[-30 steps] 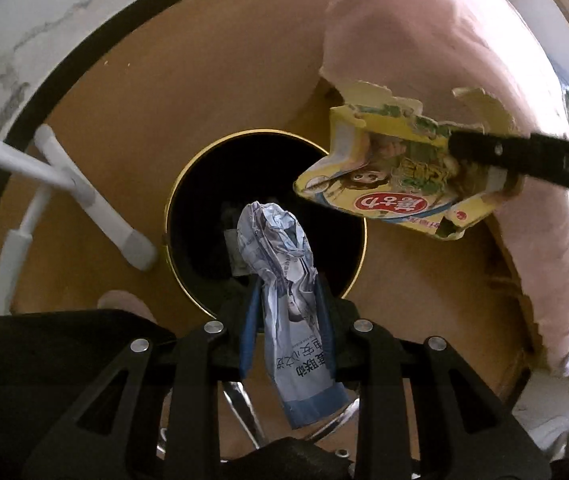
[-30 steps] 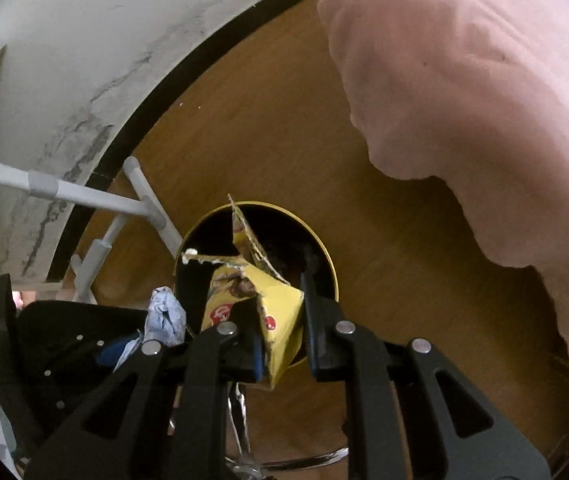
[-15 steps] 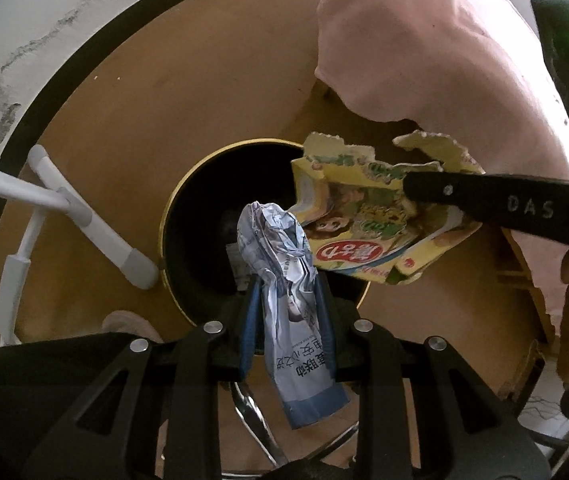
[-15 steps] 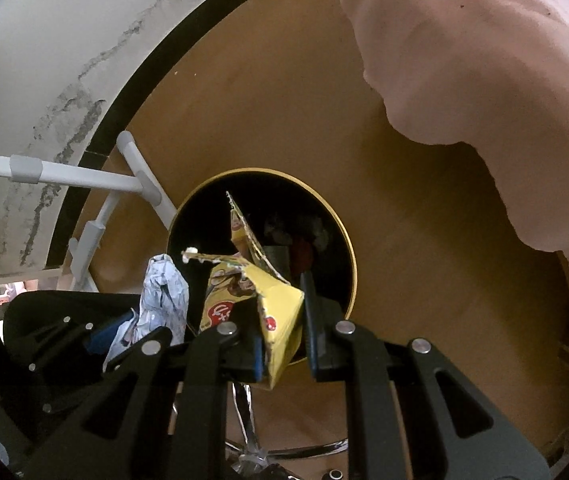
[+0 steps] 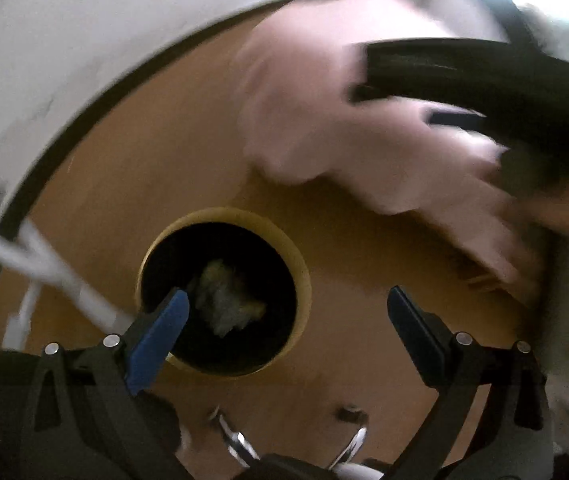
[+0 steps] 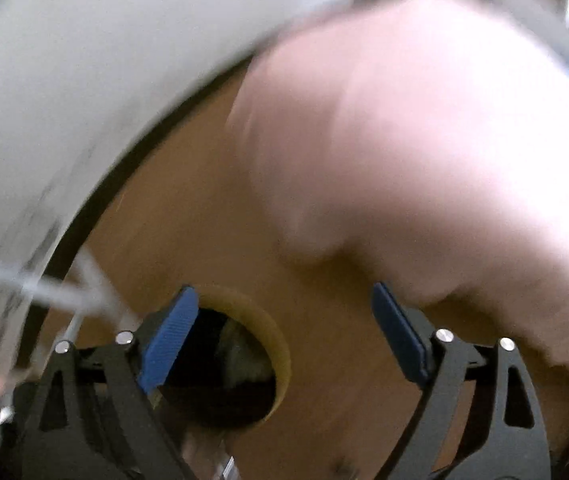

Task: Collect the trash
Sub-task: 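Carry both items over the black bin and open both grippers, then move both tools back over the desk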

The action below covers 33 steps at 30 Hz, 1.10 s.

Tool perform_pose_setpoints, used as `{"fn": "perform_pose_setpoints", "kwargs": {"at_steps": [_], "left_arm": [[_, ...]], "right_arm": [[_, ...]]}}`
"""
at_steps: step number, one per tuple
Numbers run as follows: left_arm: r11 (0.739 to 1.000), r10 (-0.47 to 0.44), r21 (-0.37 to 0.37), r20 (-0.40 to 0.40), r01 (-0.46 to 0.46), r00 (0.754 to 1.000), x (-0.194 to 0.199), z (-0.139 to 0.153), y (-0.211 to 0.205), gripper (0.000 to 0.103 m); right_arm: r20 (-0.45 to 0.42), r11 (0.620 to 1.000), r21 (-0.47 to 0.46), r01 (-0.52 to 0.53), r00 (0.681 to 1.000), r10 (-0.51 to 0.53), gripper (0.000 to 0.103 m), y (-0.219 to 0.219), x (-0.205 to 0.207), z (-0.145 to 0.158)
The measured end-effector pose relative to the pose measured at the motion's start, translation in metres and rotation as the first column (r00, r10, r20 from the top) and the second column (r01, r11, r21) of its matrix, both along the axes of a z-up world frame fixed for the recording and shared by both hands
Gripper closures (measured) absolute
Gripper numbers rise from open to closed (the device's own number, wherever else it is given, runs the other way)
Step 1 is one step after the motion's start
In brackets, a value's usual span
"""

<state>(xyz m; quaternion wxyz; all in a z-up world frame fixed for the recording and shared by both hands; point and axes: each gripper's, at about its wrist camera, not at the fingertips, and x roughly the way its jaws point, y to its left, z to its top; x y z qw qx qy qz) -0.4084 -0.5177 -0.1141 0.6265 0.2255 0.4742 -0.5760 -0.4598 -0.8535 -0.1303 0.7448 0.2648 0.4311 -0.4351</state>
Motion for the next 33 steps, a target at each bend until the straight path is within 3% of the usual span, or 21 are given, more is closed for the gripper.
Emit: {"fn": "perform_pose_setpoints", "kwargs": {"at_steps": [2, 5, 7, 9, 10, 11, 12, 13, 15, 17, 19, 20, 21, 22, 23, 25, 28, 31, 33], "left_arm": [[0.986, -0.087, -0.132, 0.081, 0.098, 0.993, -0.024, 0.056, 0.018, 0.007], [0.941, -0.108, -0.289, 0.232, 0.175, 0.967, -0.038, 0.137, 0.06, 0.007], [0.916, -0.026, -0.375, 0.291, 0.139, 0.956, -0.022, 0.184, 0.094, 0.007], [0.895, 0.127, -0.445, 0.31, 0.026, 0.942, 0.011, 0.217, 0.133, 0.006], [0.884, 0.228, -0.464, 0.317, -0.06, 0.92, 0.034, 0.229, 0.154, 0.006], [0.866, 0.346, -0.471, 0.321, -0.169, 0.881, 0.062, 0.237, 0.18, 0.006], [0.844, 0.443, -0.466, 0.326, -0.266, 0.835, 0.085, 0.24, 0.202, 0.006], [0.805, 0.549, -0.458, 0.331, -0.378, 0.768, 0.113, 0.242, 0.232, 0.006], [0.689, 0.721, -0.437, 0.342, -0.578, 0.602, 0.166, 0.242, 0.296, 0.006], [0.532, 0.845, -0.404, 0.318, -0.744, 0.431, 0.21, 0.24, 0.366, 0.006], [0.352, 0.928, -0.364, 0.254, -0.862, 0.271, 0.245, 0.235, 0.437, 0.006], [0.268, 0.955, -0.328, 0.214, -0.906, 0.205, 0.261, 0.233, 0.466, 0.007], [0.222, 0.969, -0.312, 0.173, -0.924, 0.174, 0.27, 0.232, 0.485, 0.006], [0.194, 0.978, -0.301, 0.134, -0.934, 0.16, 0.279, 0.229, 0.502, 0.006], [0.186, 0.98, -0.293, 0.121, -0.938, 0.157, 0.287, 0.228, 0.511, 0.006], [0.192, 0.976, -0.278, 0.151, -0.941, 0.154, 0.31, 0.225, 0.512, 0.006], [0.175, 0.978, -0.263, 0.159, -0.949, 0.136, 0.346, 0.219, 0.503, 0.006], [0.175, 0.979, -0.23, 0.143, -0.957, 0.144, 0.383, 0.203, 0.507, 0.006], [0.191, 0.974, -0.213, 0.163, -0.958, 0.158, 0.398, 0.198, 0.499, 0.006]], "right_arm": [[0.045, 0.97, -0.229, 0.079, 0.996, -0.071, 0.007, 0.009, -0.02, 0.051], [0.216, 0.901, -0.378, 0.213, 0.967, -0.138, 0.007, 0.035, -0.045, 0.117], [0.325, 0.881, -0.414, 0.23, 0.941, -0.093, 0.007, 0.061, -0.043, 0.146], [0.359, 0.876, -0.444, 0.187, 0.933, -0.017, 0.007, 0.086, -0.027, 0.164], [0.361, 0.876, -0.461, 0.141, 0.932, 0.04, 0.007, 0.1, -0.011, 0.172], [0.357, 0.88, -0.47, 0.067, 0.926, 0.12, 0.007, 0.116, 0.011, 0.179], [0.354, 0.884, -0.468, -0.001, 0.916, 0.188, 0.007, 0.128, 0.029, 0.184], [0.352, 0.885, -0.458, -0.08, 0.898, 0.263, 0.007, 0.143, 0.051, 0.188], [0.347, 0.868, -0.421, -0.264, 0.837, 0.423, 0.007, 0.179, 0.103, 0.195], [0.308, 0.82, -0.41, -0.398, 0.787, 0.535, 0.007, 0.214, 0.146, 0.199], [0.246, 0.752, -0.427, -0.502, 0.736, 0.631, 0.007, 0.252, 0.186, 0.2], [0.223, 0.711, -0.429, -0.557, 0.698, 0.681, 0.007, 0.273, 0.207, 0.201], [0.212, 0.679, -0.417, -0.605, 0.661, 0.719, 0.007, 0.288, 0.223, 0.201], [0.205, 0.644, -0.399, -0.653, 0.621, 0.757, 0.007, 0.305, 0.239, 0.199], [0.186, 0.599, -0.371, -0.71, 0.575, 0.796, 0.007, 0.32, 0.261, 0.197], [0.136, 0.538, -0.336, -0.773, 0.525, 0.84, 0.007, 0.347, 0.292, 0.192], [0.079, 0.469, -0.281, -0.838, 0.466, 0.881, 0.007, 0.378, 0.339, 0.18], [0.059, 0.432, -0.26, -0.863, 0.433, 0.9, 0.007, 0.389, 0.372, 0.174], [0.053, 0.418, -0.251, -0.873, 0.419, 0.906, 0.007, 0.396, 0.39, 0.171]]}}
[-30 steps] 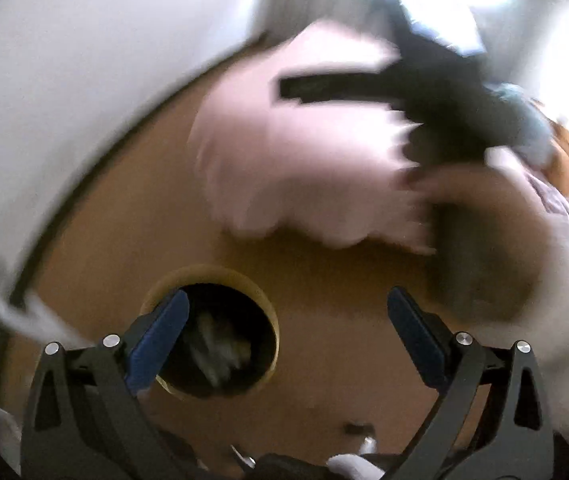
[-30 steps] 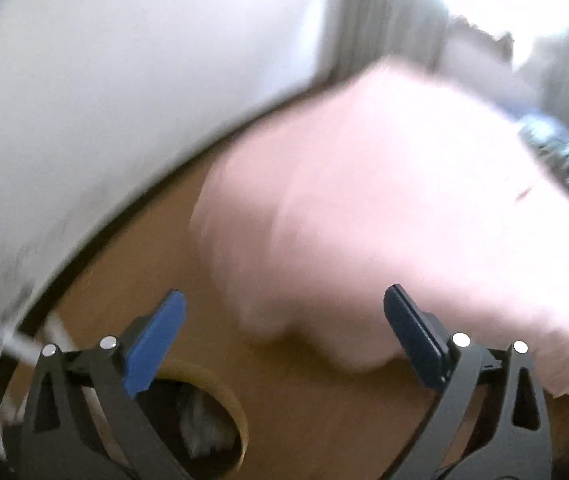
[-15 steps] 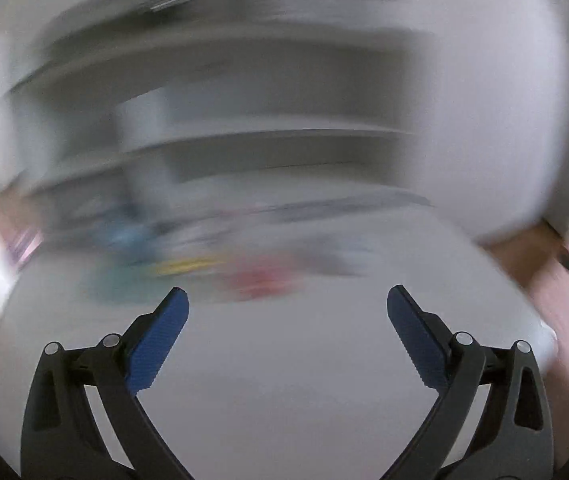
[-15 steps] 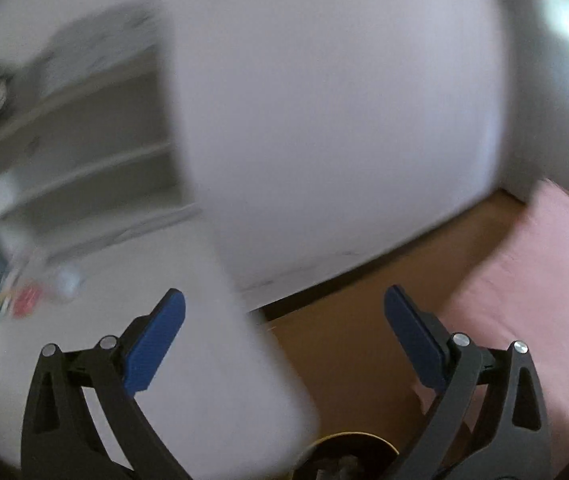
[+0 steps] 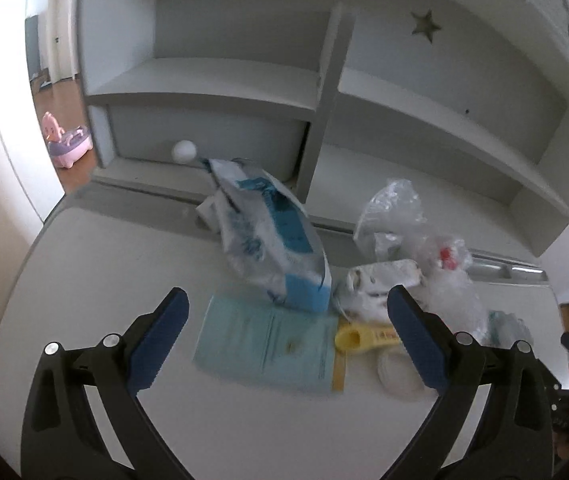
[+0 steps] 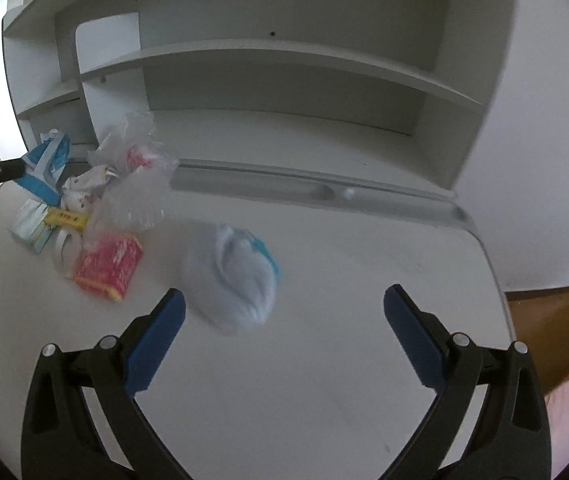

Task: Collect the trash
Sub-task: 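Move both tools back over the desk, then grasp the blue-white snack bag with the left gripper while the right grasps the white cloth, then carry both items over the black bin and open both grippers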

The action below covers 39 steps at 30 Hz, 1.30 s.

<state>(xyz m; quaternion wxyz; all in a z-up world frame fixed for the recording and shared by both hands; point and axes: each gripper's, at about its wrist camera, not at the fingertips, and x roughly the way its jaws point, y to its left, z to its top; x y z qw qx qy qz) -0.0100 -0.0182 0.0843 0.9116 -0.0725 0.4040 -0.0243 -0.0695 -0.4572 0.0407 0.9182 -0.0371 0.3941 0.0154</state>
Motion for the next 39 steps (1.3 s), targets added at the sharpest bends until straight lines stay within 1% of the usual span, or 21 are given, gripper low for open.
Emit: {"fn": "perform_pose_setpoints", "kwargs": {"at_steps": [1, 4, 6, 7, 9, 10, 11, 12, 13, 14, 16, 17, 19, 21, 23, 27, 29, 32, 35, 39], "left_arm": [[1.0, 0.0, 0.013, -0.006, 0.0, 1.0, 0.005, -0.004, -0.002, 0.006], [1.0, 0.005, 0.02, -0.027, -0.005, 1.0, 0.019, -0.014, -0.004, 0.006], [0.999, 0.009, 0.032, -0.039, -0.007, 0.999, 0.029, -0.019, -0.005, 0.006], [0.999, 0.009, 0.038, -0.041, -0.007, 0.999, 0.032, -0.021, -0.004, 0.006], [0.999, 0.01, 0.042, -0.047, -0.008, 0.999, 0.039, -0.026, 0.0, 0.007], [0.999, 0.013, 0.037, -0.053, -0.011, 0.998, 0.04, -0.03, 0.003, 0.01], [1.0, 0.017, 0.025, -0.056, -0.016, 0.998, 0.041, -0.033, 0.006, 0.031], [1.0, 0.008, -0.009, -0.068, -0.009, 0.998, 0.043, -0.036, 0.009, 0.048], [0.999, -0.003, -0.051, -0.089, -0.001, 0.996, 0.044, -0.04, 0.013, 0.062], [0.996, -0.007, -0.088, -0.096, -0.001, 0.995, 0.045, -0.042, 0.016, 0.062], [0.995, -0.014, -0.101, -0.066, 0.007, 0.998, 0.042, -0.038, 0.019, 0.068], [0.994, -0.009, -0.107, -0.047, 0.004, 0.999, 0.039, -0.033, 0.021, 0.077], [0.992, 0.003, -0.123, 0.004, -0.002, 1.0, 0.029, -0.02, 0.027, 0.082], [0.992, 0.01, -0.124, 0.058, -0.003, 0.998, 0.015, -0.003, 0.03, 0.083], [0.991, 0.011, -0.131, 0.087, 0.001, 0.996, 0.005, 0.009, 0.033, 0.084], [0.991, -0.006, -0.133, 0.121, 0.022, 0.993, -0.02, 0.023, 0.031, 0.085], [0.991, -0.024, -0.124, 0.137, 0.041, 0.99, -0.034, 0.028, 0.028, 0.085], [0.989, -0.042, -0.131, 0.153, 0.062, 0.987, -0.056, 0.033, 0.027, 0.085], [0.984, -0.081, -0.144, 0.165, 0.105, 0.983, -0.072, 0.033, 0.017, 0.085], [0.975, -0.171, -0.104, 0.201, 0.195, 0.965, -0.098, 0.043, -0.021, 0.085]], "right_arm": [[-0.005, 1.0, 0.0, -0.005, 1.0, 0.005, 0.007, -0.002, 0.002, 0.0], [-0.027, 1.0, 0.013, -0.017, 0.999, 0.017, 0.007, 0.001, 0.017, -0.004], [-0.042, 0.999, 0.017, -0.028, 0.999, 0.029, 0.01, 0.004, 0.024, -0.009], [-0.047, 0.999, 0.015, -0.033, 0.998, 0.034, 0.014, 0.006, 0.027, -0.01], [-0.057, 0.999, 0.015, -0.049, 0.997, 0.05, 0.026, 0.009, 0.029, -0.014], [-0.065, 0.998, 0.022, -0.058, 0.996, 0.059, 0.041, 0.009, 0.029, -0.016], [-0.079, 0.997, 0.039, -0.068, 0.994, 0.071, 0.061, 0.01, 0.029, -0.02], [-0.084, 0.996, 0.055, -0.075, 0.993, 0.079, 0.064, 0.011, 0.029, -0.022], [-0.077, 0.995, 0.056, -0.079, 0.993, 0.084, 0.069, 0.013, 0.028, -0.023], [-0.063, 0.996, 0.037, -0.079, 0.995, 0.081, 0.074, 0.015, 0.026, -0.023], [-0.046, 0.996, 0.03, -0.082, 0.995, 0.083, 0.079, 0.019, 0.023, -0.02], [-0.038, 0.996, 0.041, -0.076, 0.996, 0.078, 0.08, 0.017, 0.021, -0.017], [-0.011, 0.995, 0.075, -0.059, 0.998, 0.06, 0.081, 0.011, 0.014, -0.008], [0.032, 0.99, 0.13, -0.046, 0.999, 0.042, 0.081, 0.003, 0.002, 0.007], [0.062, 0.986, 0.159, -0.039, 0.998, 0.029, 0.081, -0.002, -0.01, 0.017], [0.021, 0.979, 0.202, -0.033, 0.999, 0.029, 0.083, -0.006, -0.022, 0.008], [0.01, 0.974, 0.226, -0.023, 1.0, 0.021, 0.083, -0.009, -0.032, 0.003], [0.007, 0.969, 0.248, -0.019, 1.0, 0.018, 0.083, -0.014, -0.047, 0.002], [0.011, 0.963, 0.268, -0.021, 1.0, 0.018, 0.083, -0.017, -0.063, 0.003], [0.06, 0.957, 0.29, -0.013, 0.998, -0.005, 0.083, -0.032, -0.089, 0.018]]}}
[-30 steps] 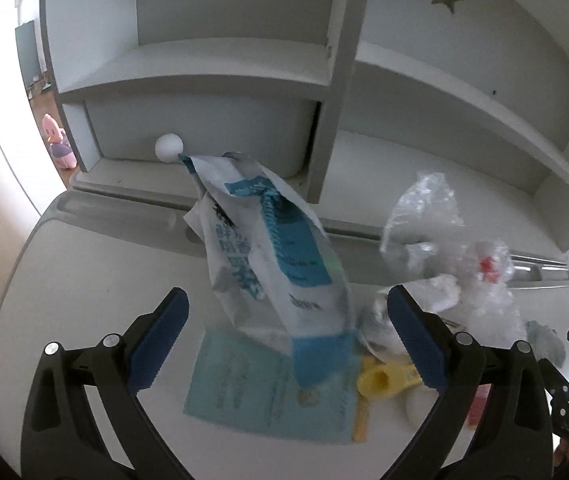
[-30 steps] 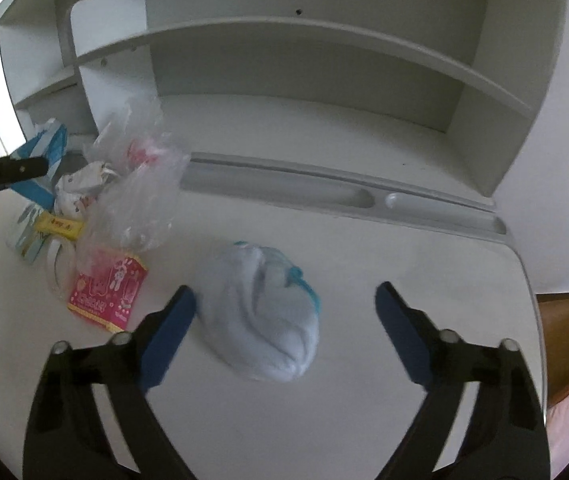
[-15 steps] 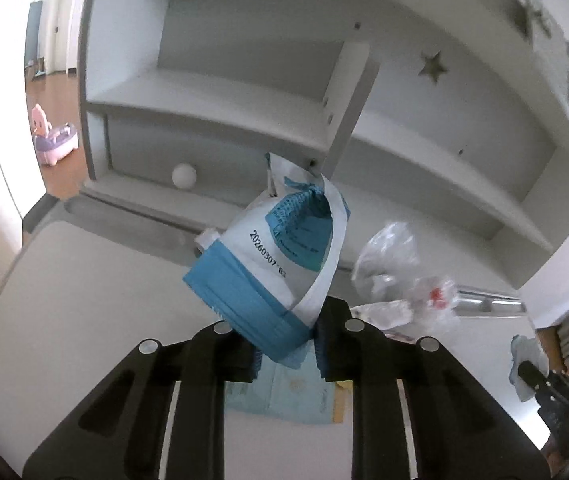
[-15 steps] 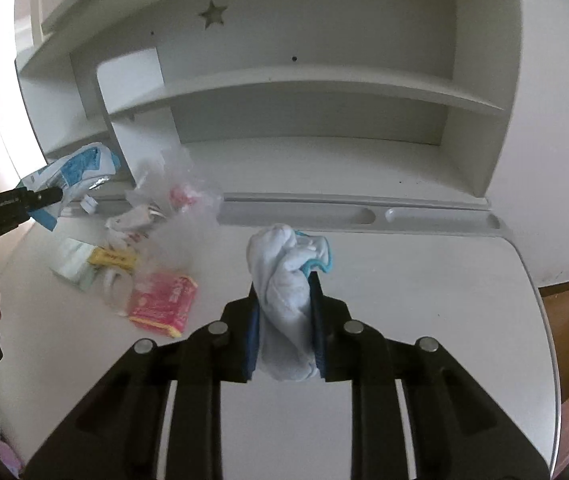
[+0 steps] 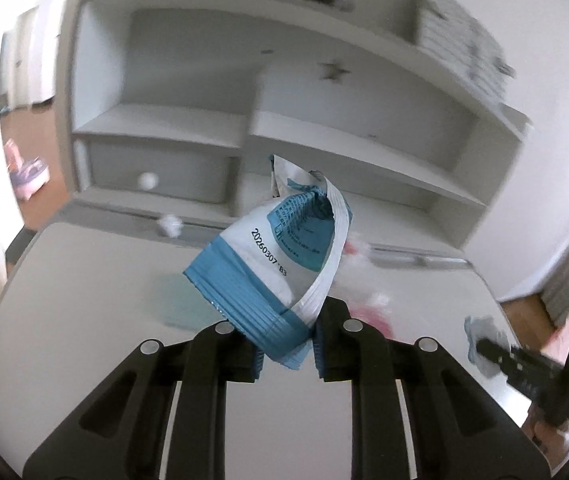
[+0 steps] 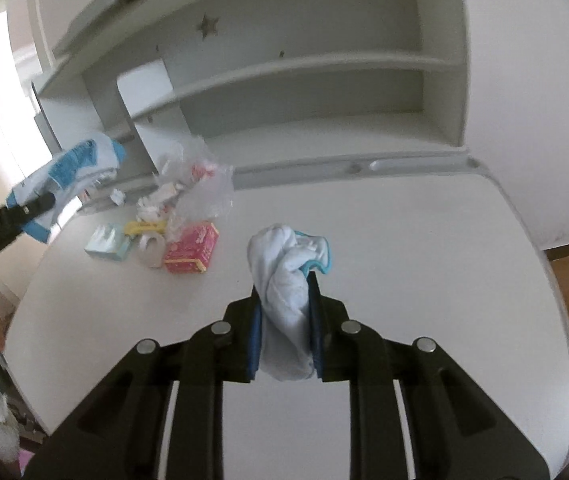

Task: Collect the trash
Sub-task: 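Carry both items over the black bin and open both grippers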

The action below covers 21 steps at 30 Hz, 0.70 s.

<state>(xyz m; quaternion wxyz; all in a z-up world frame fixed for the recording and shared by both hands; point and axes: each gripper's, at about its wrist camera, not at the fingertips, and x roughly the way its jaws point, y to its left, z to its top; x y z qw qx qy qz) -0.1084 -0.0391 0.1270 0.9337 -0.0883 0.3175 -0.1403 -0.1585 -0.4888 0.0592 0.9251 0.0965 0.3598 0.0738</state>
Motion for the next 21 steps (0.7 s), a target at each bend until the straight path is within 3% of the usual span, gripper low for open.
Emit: {"fn": "perform_pose_setpoints", "kwargs": {"at_steps": [5, 9, 13, 16, 19, 21], "left_arm": [[0.979, -0.206, 0.016, 0.039, 0.205, 0.978, -0.037, 0.013, -0.09, 0.085], [0.902, -0.431, 0.044, 0.046, 0.429, 0.901, -0.09, 0.011, -0.191, 0.085], [0.768, -0.639, 0.072, 0.01, 0.637, 0.769, -0.165, -0.008, -0.289, 0.085], [0.663, -0.741, 0.123, -0.033, 0.738, 0.671, -0.218, -0.033, -0.348, 0.085], [0.565, -0.804, 0.182, -0.101, 0.805, 0.587, -0.261, -0.068, -0.398, 0.085], [0.512, -0.818, 0.198, -0.185, 0.836, 0.545, -0.279, -0.102, -0.427, 0.085]], "right_arm": [[0.104, 0.993, 0.027, 0.117, 0.987, -0.119, 0.083, -0.06, -0.061, 0.04], [0.144, 0.963, 0.086, 0.256, 0.953, -0.266, 0.083, -0.13, -0.13, 0.055], [0.114, 0.892, 0.115, 0.437, 0.886, -0.449, 0.083, -0.206, -0.208, 0.042], [0.028, 0.838, 0.104, 0.536, 0.841, -0.541, 0.083, -0.255, -0.249, 0.01], [-0.132, 0.795, 0.101, 0.598, 0.8, -0.585, 0.083, -0.295, -0.272, -0.055], [-0.245, 0.773, 0.115, 0.624, 0.772, -0.587, 0.083, -0.314, -0.278, -0.102]]}}
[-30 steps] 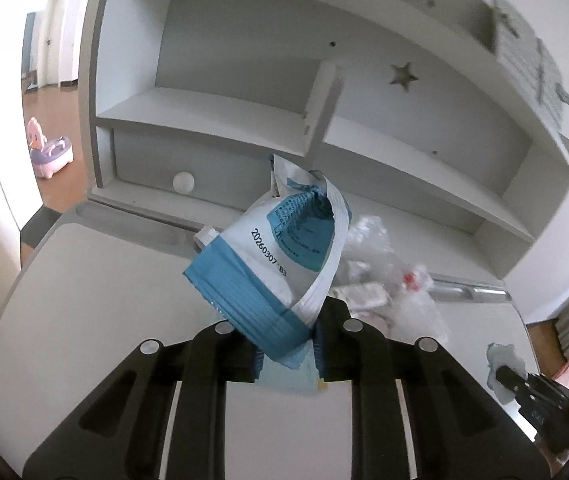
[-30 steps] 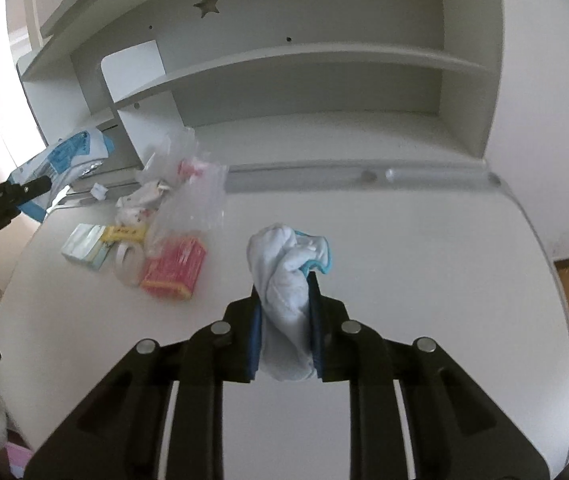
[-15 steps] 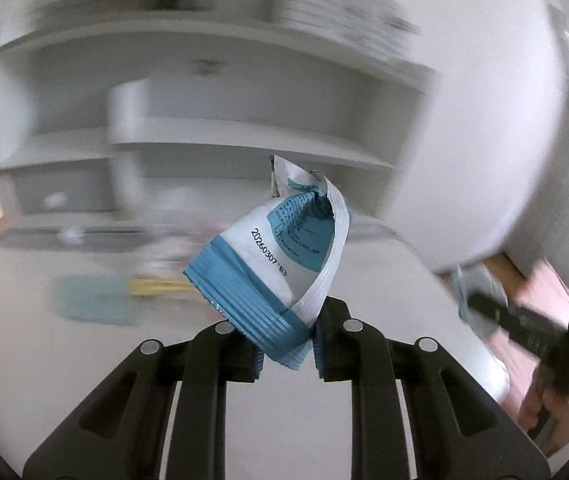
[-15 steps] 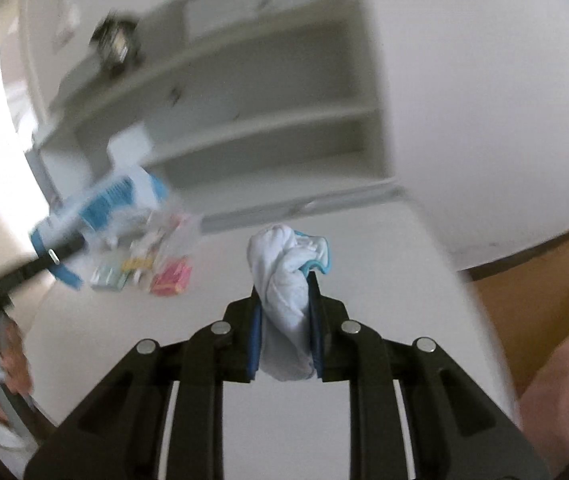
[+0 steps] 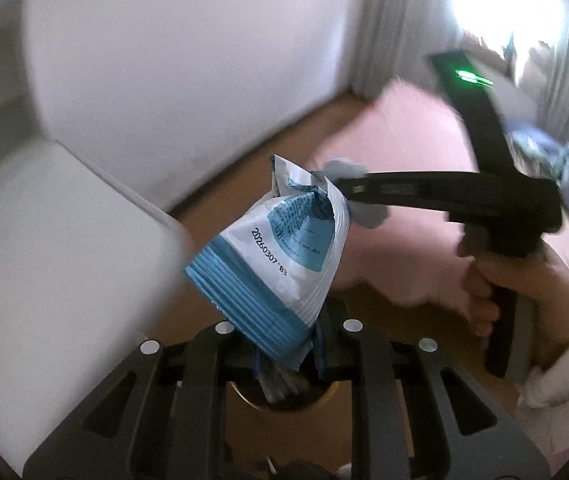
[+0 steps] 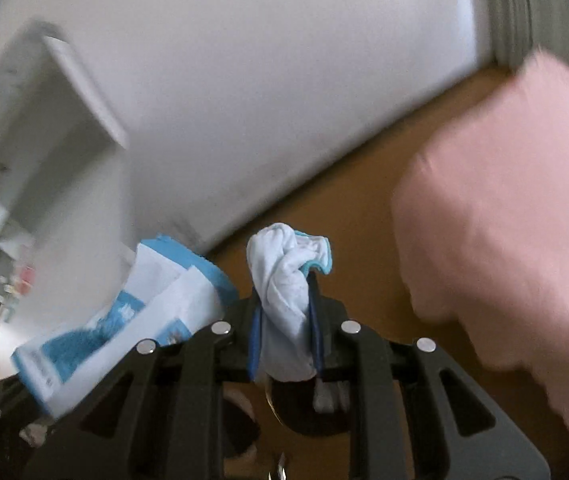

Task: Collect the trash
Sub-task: 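Carry both items over the black bin and open both grippers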

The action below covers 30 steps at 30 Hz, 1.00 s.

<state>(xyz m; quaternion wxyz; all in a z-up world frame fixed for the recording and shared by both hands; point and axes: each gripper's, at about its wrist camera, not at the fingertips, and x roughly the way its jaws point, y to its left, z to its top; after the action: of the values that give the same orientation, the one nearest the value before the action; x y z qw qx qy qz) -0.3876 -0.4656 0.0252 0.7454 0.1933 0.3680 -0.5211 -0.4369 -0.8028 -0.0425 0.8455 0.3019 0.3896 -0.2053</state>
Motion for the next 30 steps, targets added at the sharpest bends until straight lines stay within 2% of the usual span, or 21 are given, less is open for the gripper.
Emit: {"fn": "perform_pose_setpoints", "kwargs": {"at_steps": [2, 6, 8, 10, 12, 16, 19, 22, 27, 28, 30], "left_arm": [[0.996, -0.001, 0.092, -0.044, 0.005, 0.999, -0.004, -0.037, -0.02, 0.085], [0.955, 0.079, 0.293, -0.116, -0.042, 0.99, 0.009, -0.118, -0.045, 0.085], [0.927, 0.112, 0.368, -0.098, -0.068, 0.989, 0.017, -0.155, -0.055, 0.085], [0.901, 0.132, 0.427, -0.096, -0.079, 0.987, 0.026, -0.184, -0.064, 0.085], [0.876, 0.17, 0.469, -0.092, -0.108, 0.981, 0.034, -0.208, -0.073, 0.085], [0.857, 0.223, 0.503, -0.156, -0.117, 0.962, 0.049, -0.232, -0.077, 0.085], [0.852, 0.218, 0.514, -0.173, -0.1, 0.961, 0.052, -0.239, -0.077, 0.085], [0.852, 0.221, 0.515, -0.19, -0.094, 0.957, 0.058, -0.242, -0.079, 0.085], [0.86, 0.241, 0.502, -0.237, -0.093, 0.941, 0.061, -0.248, -0.078, 0.085], [0.862, 0.242, 0.498, -0.25, -0.089, 0.937, 0.062, -0.251, -0.079, 0.083], [0.863, 0.249, 0.498, -0.274, -0.084, 0.929, 0.06, -0.255, -0.079, 0.066]], "right_arm": [[-0.068, 0.994, 0.108, 0.019, 0.998, -0.012, 0.083, -0.014, -0.001, -0.045], [-0.184, 0.964, 0.263, 0.034, 0.983, 0.016, 0.083, -0.023, 0.006, -0.123], [-0.237, 0.94, 0.335, 0.061, 0.971, 0.021, 0.083, -0.024, 0.005, -0.158], [-0.288, 0.928, 0.366, 0.071, 0.957, 0.04, 0.083, -0.022, 0.007, -0.182], [-0.304, 0.909, 0.408, 0.084, 0.951, 0.048, 0.083, -0.022, 0.009, -0.2], [-0.346, 0.902, 0.422, 0.085, 0.935, 0.074, 0.083, -0.019, 0.017, -0.223], [-0.37, 0.895, 0.438, 0.084, 0.924, 0.095, 0.083, -0.016, 0.026, -0.234], [-0.386, 0.886, 0.457, 0.086, 0.916, 0.11, 0.083, -0.011, 0.031, -0.247], [-0.389, 0.877, 0.47, 0.099, 0.915, 0.106, 0.083, -0.013, 0.034, -0.25], [-0.39, 0.875, 0.474, 0.097, 0.914, 0.11, 0.083, -0.014, 0.032, -0.25], [-0.392, 0.87, 0.482, 0.103, 0.913, 0.11, 0.077, -0.013, 0.035, -0.252]]}}
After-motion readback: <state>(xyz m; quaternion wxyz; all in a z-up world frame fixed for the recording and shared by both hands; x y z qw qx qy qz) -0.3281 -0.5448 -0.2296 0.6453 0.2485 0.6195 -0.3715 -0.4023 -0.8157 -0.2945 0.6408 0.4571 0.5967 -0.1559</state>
